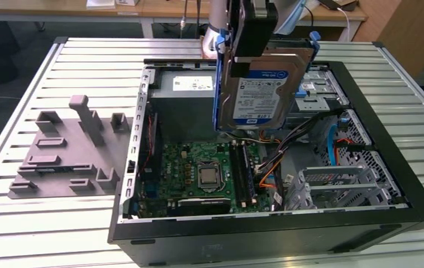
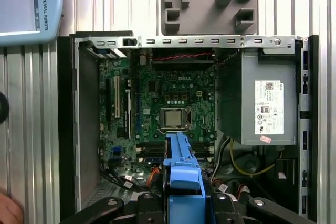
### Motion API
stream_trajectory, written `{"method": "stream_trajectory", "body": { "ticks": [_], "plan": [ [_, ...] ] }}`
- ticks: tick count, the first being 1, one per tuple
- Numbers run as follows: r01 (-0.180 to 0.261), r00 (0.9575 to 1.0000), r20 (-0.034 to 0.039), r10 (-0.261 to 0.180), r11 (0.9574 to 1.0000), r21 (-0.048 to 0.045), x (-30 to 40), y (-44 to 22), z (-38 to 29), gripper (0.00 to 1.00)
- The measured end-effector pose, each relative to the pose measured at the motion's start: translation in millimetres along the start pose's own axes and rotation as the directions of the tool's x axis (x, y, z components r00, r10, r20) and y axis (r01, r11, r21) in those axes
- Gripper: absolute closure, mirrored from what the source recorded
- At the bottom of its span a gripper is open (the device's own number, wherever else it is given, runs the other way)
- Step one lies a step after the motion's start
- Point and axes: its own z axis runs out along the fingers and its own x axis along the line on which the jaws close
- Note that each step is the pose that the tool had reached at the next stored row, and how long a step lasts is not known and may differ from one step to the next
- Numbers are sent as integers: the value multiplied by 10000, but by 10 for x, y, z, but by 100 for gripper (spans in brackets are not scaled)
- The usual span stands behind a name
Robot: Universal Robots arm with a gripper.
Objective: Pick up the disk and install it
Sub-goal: 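Insert the disk into the insertion slot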
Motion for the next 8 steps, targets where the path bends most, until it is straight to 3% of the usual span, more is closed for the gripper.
{"method": "stream_trajectory", "body": {
  "ticks": [8],
  "plan": [
    [0,10000,0,0,10000,0,59,-25,0,64]
  ]
}}
